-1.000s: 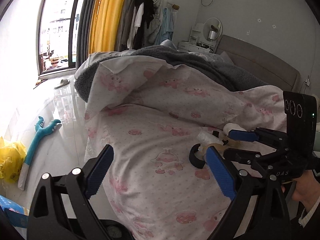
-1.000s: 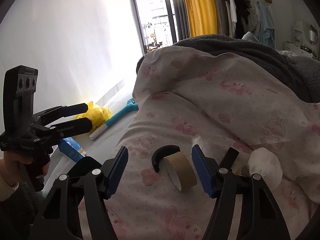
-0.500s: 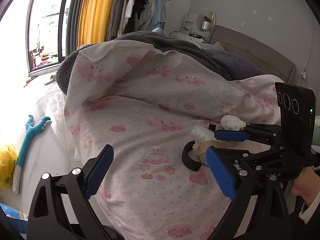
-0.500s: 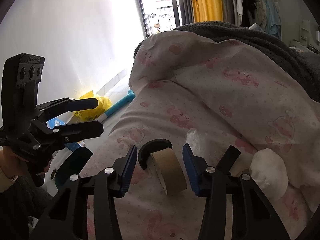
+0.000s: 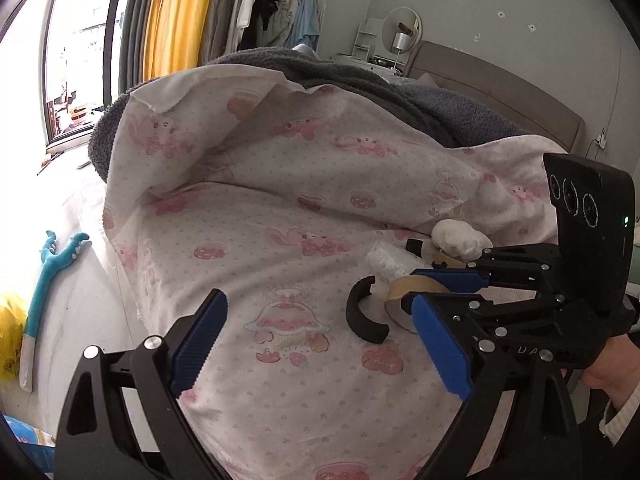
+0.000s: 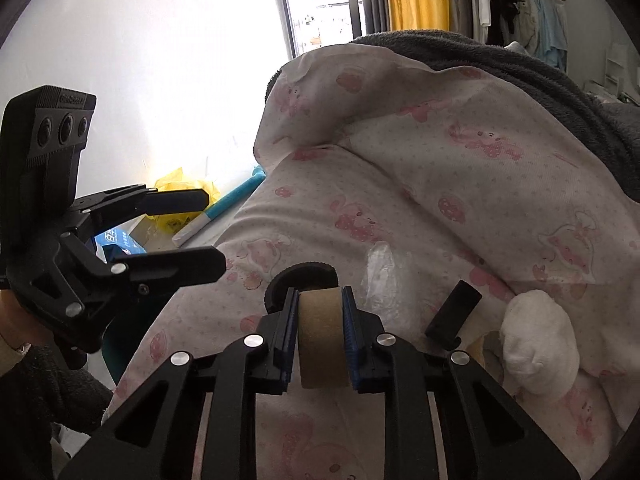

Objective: Collect trash
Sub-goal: 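Grasp the black curved clip with the left tool while the right tool holds the tape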

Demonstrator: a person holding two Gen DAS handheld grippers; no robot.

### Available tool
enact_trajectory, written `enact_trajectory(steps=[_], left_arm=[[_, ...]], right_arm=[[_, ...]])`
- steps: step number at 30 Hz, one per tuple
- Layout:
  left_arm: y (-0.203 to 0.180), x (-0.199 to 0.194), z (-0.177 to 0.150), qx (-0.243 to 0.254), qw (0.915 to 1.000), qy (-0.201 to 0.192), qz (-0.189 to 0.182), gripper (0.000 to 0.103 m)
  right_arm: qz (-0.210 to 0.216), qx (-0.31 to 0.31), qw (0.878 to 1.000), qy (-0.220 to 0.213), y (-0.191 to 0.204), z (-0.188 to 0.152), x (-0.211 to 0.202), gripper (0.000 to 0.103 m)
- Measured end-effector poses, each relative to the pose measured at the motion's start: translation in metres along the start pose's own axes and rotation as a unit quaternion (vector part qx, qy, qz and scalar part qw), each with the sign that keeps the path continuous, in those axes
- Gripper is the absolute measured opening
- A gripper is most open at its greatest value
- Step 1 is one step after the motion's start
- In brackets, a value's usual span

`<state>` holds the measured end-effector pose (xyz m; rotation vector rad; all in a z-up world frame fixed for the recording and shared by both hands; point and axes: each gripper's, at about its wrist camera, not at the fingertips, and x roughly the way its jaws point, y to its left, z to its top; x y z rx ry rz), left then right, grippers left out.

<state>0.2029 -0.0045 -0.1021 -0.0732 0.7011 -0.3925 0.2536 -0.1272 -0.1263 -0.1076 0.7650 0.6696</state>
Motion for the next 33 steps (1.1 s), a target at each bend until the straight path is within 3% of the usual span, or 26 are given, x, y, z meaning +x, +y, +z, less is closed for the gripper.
enact_trajectory(steps=[4, 10, 18, 33], left_arm=[[-0.003, 0.005, -0.001, 0.002, 1.0, 0.001, -0.003, 0.093], [-0.012, 0.019, -0.005, 0.009, 0.9999, 0.012, -0.005, 0.081], [-0.024, 0.046, -0.006, 0.002, 0.9995, 0.029, -0.011, 0.068], [-0.035, 0.077, 0.0, 0.003, 0.9977, 0.065, 0.015, 0.028]], right_arm=[[0.004, 0.011, 1.0, -0.012, -0.003, 0.004, -0.012, 0.021], [-0.001, 0.034, 0.998, -0.044, -0.007, 0.015, -0.034, 0.021], [-0.021, 0.071, 0.996, -0.046, -0.025, 0.009, -0.042, 0.021], [-0.015, 0.077, 0.996, -0.048, -0.03, 0.003, -0.055, 0.021]])
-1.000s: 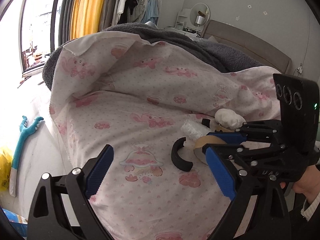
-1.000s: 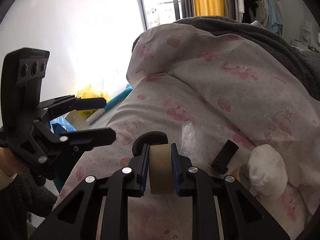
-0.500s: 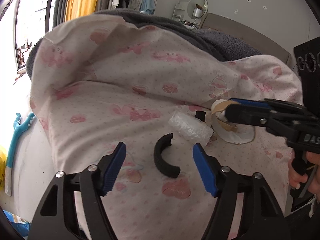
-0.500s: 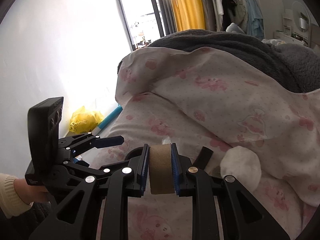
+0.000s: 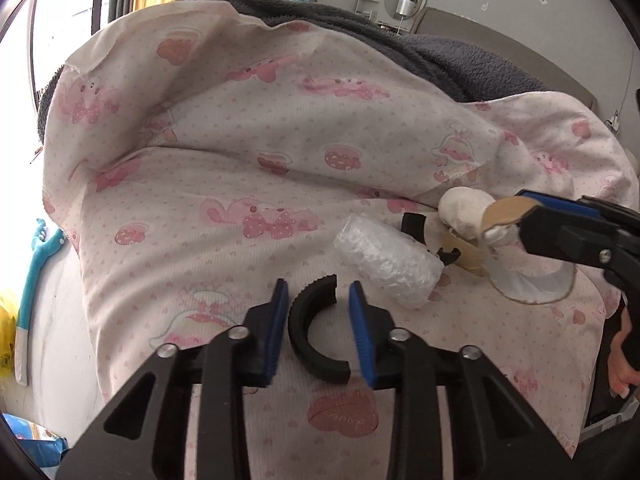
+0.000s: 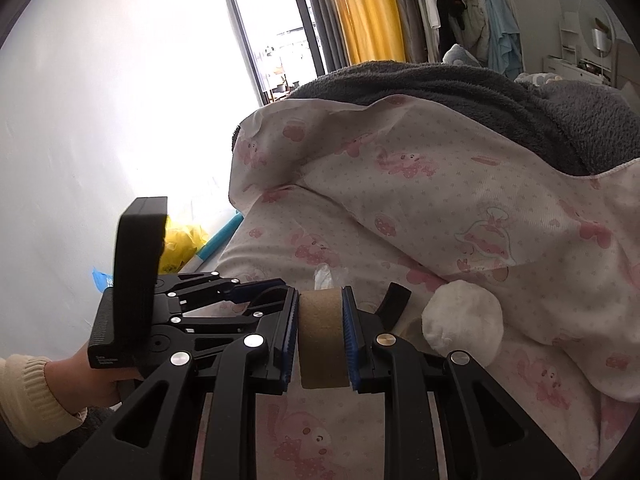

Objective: Collect trash
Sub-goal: 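Grasp the black curved clip with the left tool while the right tool holds the tape, then carry the tape roll and black clip over the teal bin with both tools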

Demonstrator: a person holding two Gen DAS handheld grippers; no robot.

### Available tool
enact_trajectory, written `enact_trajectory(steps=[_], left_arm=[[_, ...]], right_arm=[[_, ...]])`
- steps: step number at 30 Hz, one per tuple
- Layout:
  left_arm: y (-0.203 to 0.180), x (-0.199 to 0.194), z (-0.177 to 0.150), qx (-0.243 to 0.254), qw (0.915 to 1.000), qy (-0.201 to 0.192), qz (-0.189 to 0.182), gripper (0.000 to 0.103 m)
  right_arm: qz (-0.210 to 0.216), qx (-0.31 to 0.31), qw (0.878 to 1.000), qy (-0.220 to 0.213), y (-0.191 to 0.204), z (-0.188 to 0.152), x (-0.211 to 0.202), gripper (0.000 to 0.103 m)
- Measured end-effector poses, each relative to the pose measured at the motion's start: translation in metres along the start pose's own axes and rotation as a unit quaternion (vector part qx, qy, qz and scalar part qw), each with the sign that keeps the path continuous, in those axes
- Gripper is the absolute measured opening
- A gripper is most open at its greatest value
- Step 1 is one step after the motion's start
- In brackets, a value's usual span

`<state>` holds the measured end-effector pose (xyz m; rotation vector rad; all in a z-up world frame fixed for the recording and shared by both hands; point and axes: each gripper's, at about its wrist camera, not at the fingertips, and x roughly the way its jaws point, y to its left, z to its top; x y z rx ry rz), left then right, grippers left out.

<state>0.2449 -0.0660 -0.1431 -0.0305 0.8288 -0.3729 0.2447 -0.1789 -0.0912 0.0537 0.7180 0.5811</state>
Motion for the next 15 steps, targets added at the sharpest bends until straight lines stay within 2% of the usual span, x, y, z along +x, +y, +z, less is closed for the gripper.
enact_trajectory(steps=[5, 15], left_arm=[[0.0, -0.003, 0.0, 0.002, 1.0, 0.007, -0.002, 0.025], [0.011, -0.039, -0.01, -0.006, 0.9999, -0.009, 0.001, 0.025]], right_arm=[[-0.005, 0.0, 1.0, 0.006, 0.005, 0.0, 0.003, 0.021], [-0.003, 0.009, 1.0, -0.005, 0.023, 0.001, 0.001, 0.021]])
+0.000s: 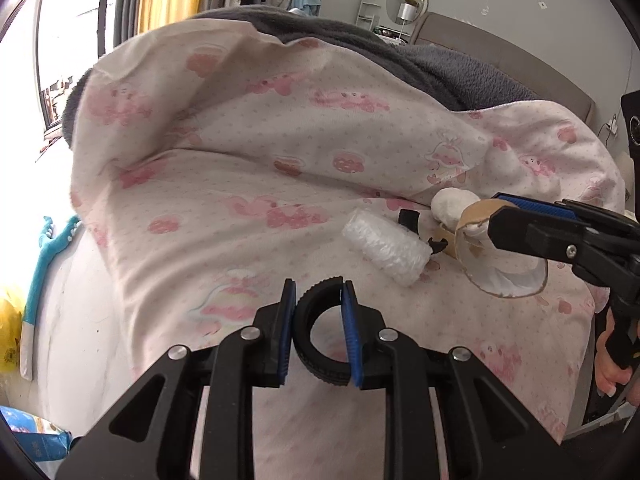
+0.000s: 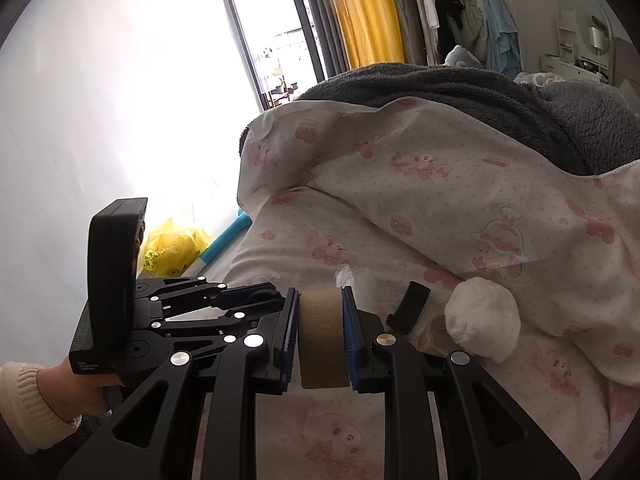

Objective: Collect trash
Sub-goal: 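Carry the tape roll and black clip over the teal bin with both tools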

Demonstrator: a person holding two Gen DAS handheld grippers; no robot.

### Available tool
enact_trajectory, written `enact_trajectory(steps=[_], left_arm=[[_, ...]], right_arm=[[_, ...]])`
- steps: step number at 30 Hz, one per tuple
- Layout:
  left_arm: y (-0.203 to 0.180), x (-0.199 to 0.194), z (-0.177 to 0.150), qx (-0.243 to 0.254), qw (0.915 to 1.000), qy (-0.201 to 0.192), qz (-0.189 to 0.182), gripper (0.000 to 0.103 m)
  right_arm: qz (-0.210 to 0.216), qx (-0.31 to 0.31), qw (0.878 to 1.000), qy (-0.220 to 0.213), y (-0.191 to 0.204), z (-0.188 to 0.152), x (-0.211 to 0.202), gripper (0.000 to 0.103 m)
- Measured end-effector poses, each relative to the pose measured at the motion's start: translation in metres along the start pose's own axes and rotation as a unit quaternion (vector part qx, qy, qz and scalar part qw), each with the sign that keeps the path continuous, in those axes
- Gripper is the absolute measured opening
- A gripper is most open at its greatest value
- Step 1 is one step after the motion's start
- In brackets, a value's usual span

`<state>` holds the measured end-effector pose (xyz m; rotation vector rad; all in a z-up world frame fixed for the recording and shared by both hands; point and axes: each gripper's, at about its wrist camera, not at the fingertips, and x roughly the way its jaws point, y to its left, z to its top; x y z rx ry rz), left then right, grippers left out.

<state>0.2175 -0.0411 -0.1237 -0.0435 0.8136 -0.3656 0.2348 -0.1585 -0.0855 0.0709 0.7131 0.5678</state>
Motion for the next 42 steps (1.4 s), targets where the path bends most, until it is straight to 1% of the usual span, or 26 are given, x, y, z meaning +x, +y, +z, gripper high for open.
enact_trajectory(steps=[3, 8, 15, 18, 21, 27, 30, 34, 38, 42], left_arm=[[0.006, -0.013, -0.007, 0.002, 1.0, 0.0, 0.005, 0.025], [0.017, -0.034, -0.018, 0.013, 0.9996, 0.0, 0.025, 0.025], [0.051, -0.064, -0.039, 0.0, 0.9984, 0.007, 0.055, 0.025], [0.07, -0.071, -0.048, -0.016, 0.9965, 0.025, 0.079, 0.025], [0.089, -0.077, -0.058, -0.036, 0.9947, 0.037, 0.089, 0.025], [0.117, -0.089, -0.08, -0.053, 0.9907, 0.06, 0.11, 0.025], [0.129, -0.091, -0.093, -0.06, 0.9888, 0.077, 0.113, 0.025], [0.146, -0.091, -0.114, -0.067, 0.9844, 0.11, 0.12, 0.025], [0.165, -0.091, -0.14, -0.086, 0.9788, 0.143, 0.119, 0.025], [0.175, -0.089, -0.163, -0.094, 0.9731, 0.175, 0.116, 0.025]], right_arm=[[0.002, 0.001, 1.0, -0.003, 0.011, -0.002, 0.002, 0.021], [0.012, -0.003, 1.0, -0.004, 0.037, -0.002, 0.006, 0.021], [0.042, -0.034, 0.999, -0.001, 0.093, 0.001, 0.019, 0.021], [0.052, -0.048, 0.997, 0.007, 0.115, -0.001, 0.027, 0.021], [0.062, -0.057, 0.996, 0.014, 0.131, -0.005, 0.033, 0.021], [0.077, -0.067, 0.994, 0.028, 0.16, -0.012, 0.048, 0.021], [0.085, -0.071, 0.993, 0.032, 0.175, -0.015, 0.054, 0.021], [0.093, -0.077, 0.992, 0.04, 0.192, -0.022, 0.063, 0.021], [0.099, -0.077, 0.991, 0.049, 0.207, -0.029, 0.072, 0.021], [0.103, -0.08, 0.99, 0.058, 0.221, -0.035, 0.083, 0.021]])
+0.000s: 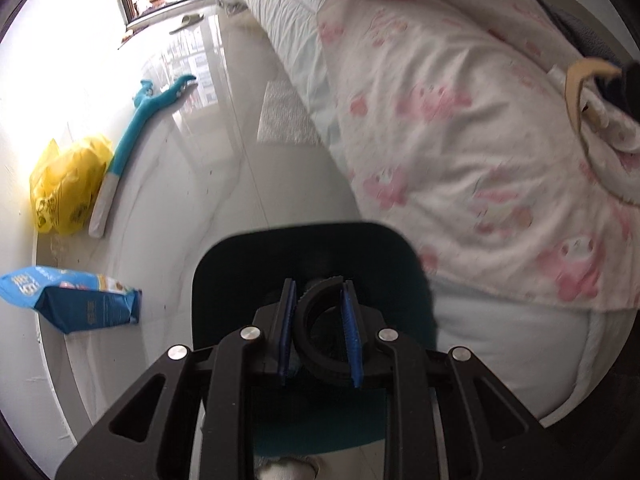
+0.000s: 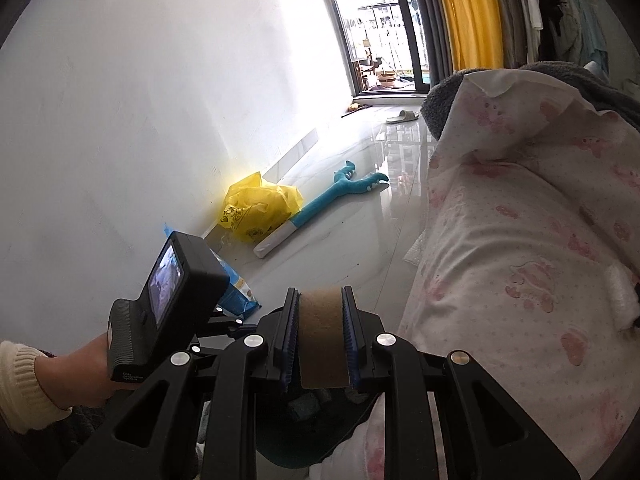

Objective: Collect trash
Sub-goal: 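Carry the tape roll and black clip over the teal bin with both tools, then open the left tool over the bin while the right tool releases the tape roll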

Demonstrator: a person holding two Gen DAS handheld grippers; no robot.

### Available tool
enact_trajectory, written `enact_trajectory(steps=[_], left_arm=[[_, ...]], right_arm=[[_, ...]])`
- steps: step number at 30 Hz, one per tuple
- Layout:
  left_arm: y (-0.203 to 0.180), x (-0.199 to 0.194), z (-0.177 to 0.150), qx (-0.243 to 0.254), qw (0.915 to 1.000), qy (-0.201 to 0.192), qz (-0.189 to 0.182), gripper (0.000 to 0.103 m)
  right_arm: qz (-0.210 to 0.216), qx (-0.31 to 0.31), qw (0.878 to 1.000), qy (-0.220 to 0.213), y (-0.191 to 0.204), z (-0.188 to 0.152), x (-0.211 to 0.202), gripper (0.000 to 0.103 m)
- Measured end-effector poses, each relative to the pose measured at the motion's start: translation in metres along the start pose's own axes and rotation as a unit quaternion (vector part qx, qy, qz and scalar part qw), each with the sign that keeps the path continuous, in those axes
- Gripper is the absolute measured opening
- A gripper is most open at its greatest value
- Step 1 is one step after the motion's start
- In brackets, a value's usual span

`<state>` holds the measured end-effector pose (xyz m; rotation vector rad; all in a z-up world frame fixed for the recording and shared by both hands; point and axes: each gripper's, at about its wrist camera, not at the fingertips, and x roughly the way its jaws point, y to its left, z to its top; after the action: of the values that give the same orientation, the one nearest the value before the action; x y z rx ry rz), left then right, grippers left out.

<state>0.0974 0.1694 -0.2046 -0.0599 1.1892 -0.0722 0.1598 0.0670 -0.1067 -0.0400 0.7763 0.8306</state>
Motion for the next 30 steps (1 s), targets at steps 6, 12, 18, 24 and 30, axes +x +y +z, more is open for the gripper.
enact_trajectory(steps=[6, 12, 18, 24, 30], left_arm=[[0.021, 0.011, -0.023, -0.016, 0.9988, 0.046, -0.002, 0.025], [0.041, 0.016, -0.04, -0.031, 0.9968, 0.074, -0.002, 0.026], [0.056, 0.003, -0.046, -0.043, 0.9974, 0.058, -0.007, 0.047], [0.066, -0.021, -0.042, -0.053, 0.9983, 0.005, -0.024, 0.064], [0.07, -0.048, -0.036, -0.054, 0.9969, -0.054, -0.019, 0.068]], right_arm=[[0.006, -0.004, 1.0, 0.014, 0.017, -0.004, 0.019, 0.021], [0.013, -0.005, 0.999, 0.032, 0.03, -0.009, 0.041, 0.021], [0.015, 0.004, 0.998, 0.061, 0.035, -0.018, 0.067, 0.021], [0.017, 0.014, 0.995, 0.098, 0.04, -0.03, 0.098, 0.021], [0.015, 0.04, 0.99, 0.137, 0.036, -0.044, 0.131, 0.021]])
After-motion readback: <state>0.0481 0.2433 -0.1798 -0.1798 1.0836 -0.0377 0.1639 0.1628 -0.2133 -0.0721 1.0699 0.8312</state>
